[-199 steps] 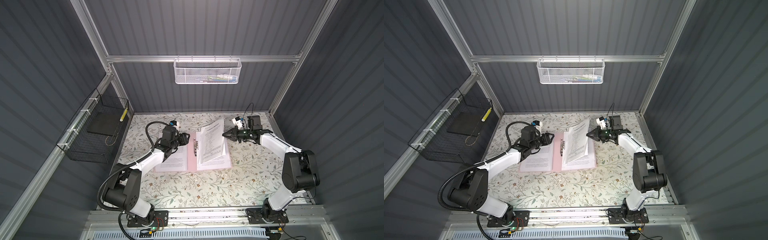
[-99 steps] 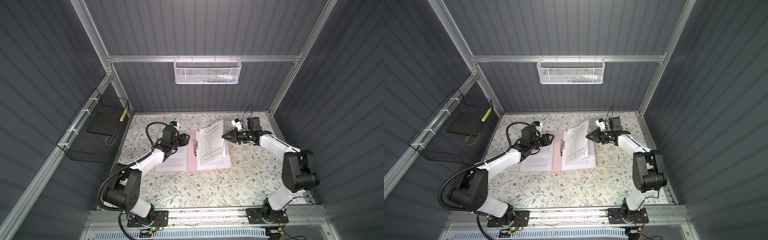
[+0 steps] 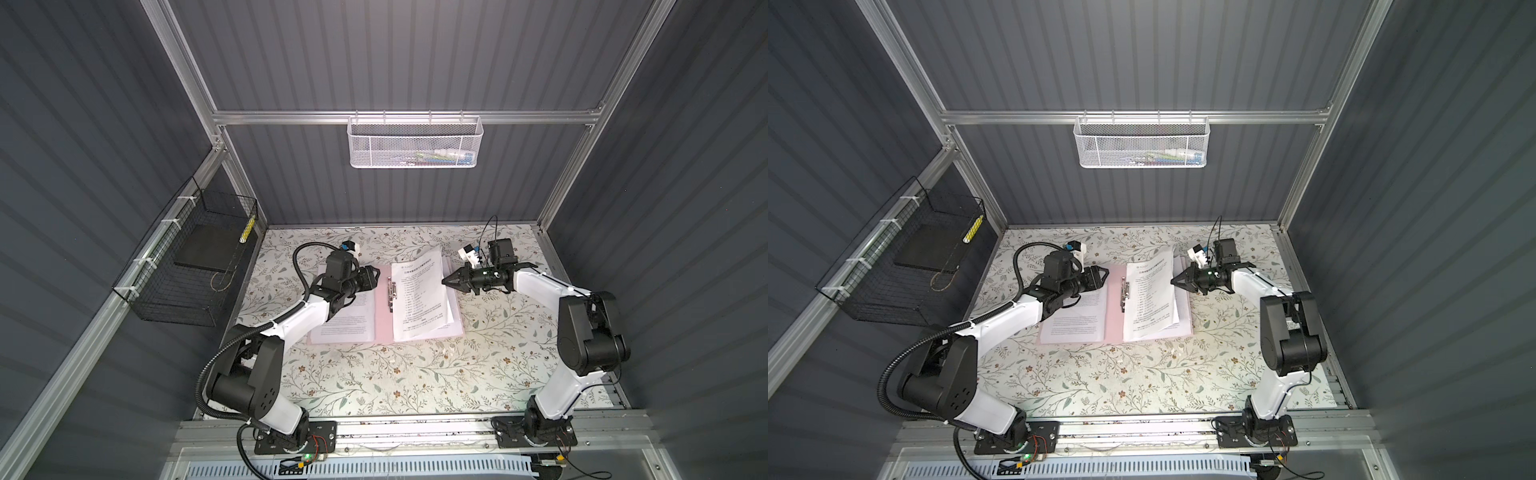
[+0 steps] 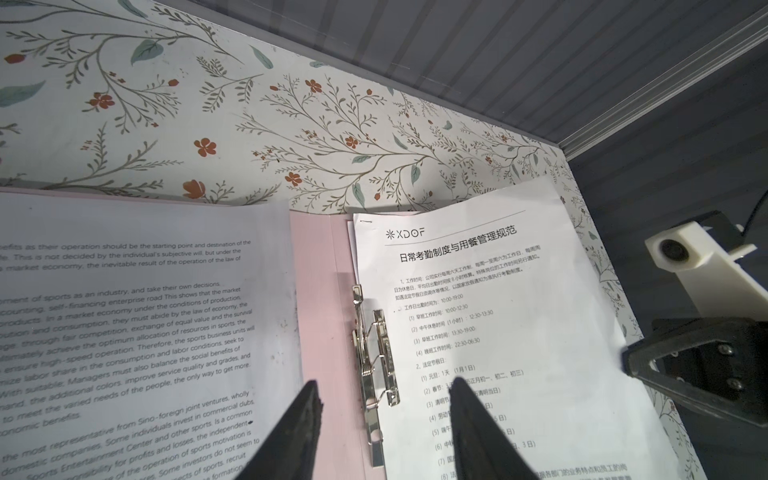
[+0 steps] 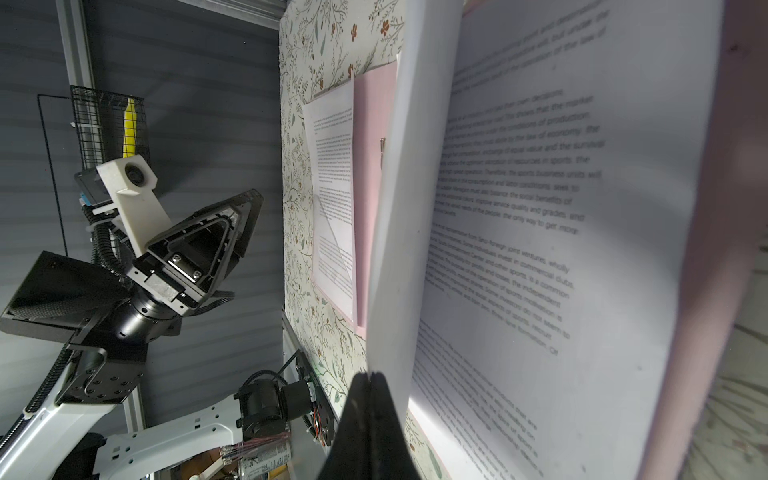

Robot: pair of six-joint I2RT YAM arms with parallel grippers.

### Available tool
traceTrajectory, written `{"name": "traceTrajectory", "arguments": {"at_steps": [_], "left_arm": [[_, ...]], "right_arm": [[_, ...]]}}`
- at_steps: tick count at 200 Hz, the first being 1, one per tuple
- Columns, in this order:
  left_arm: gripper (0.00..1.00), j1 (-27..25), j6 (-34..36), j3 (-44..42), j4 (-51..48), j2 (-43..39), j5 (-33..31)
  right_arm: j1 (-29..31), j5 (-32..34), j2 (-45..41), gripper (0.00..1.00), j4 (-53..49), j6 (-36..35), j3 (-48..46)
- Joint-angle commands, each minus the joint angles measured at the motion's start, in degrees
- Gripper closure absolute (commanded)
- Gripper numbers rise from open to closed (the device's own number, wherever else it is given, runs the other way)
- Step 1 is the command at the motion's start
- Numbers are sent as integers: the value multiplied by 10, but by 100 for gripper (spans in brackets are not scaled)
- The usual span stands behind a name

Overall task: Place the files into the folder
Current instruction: 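Lower the XDOF sheet flat onto the folder and open the right gripper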

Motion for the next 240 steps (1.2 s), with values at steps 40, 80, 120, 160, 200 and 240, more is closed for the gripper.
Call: {"name": "traceTrajectory", "arguments": {"at_steps": [40,80,120,160,200,240], "left_arm": [[49,4,16,21,-17,12,9],[49,4,18,26,-20,14,7],[48,4,16,29,-21,19,5],[49,15,41,44,-49,11,-1],[49,54,59,43,-75,-15,-19],[49,71,88,47,-130,-34,-62]], "right_arm": [[4,28,23,100,-50,-34,30],[11,75,15,89,-74,-30,31],[11,132,-6,34,-109,-35,40],[9,196,-23,19,-162,-56,68],[9,231,-31,21,-179,-69,71],[25,206,-32,50,-146,-43,69]]}}
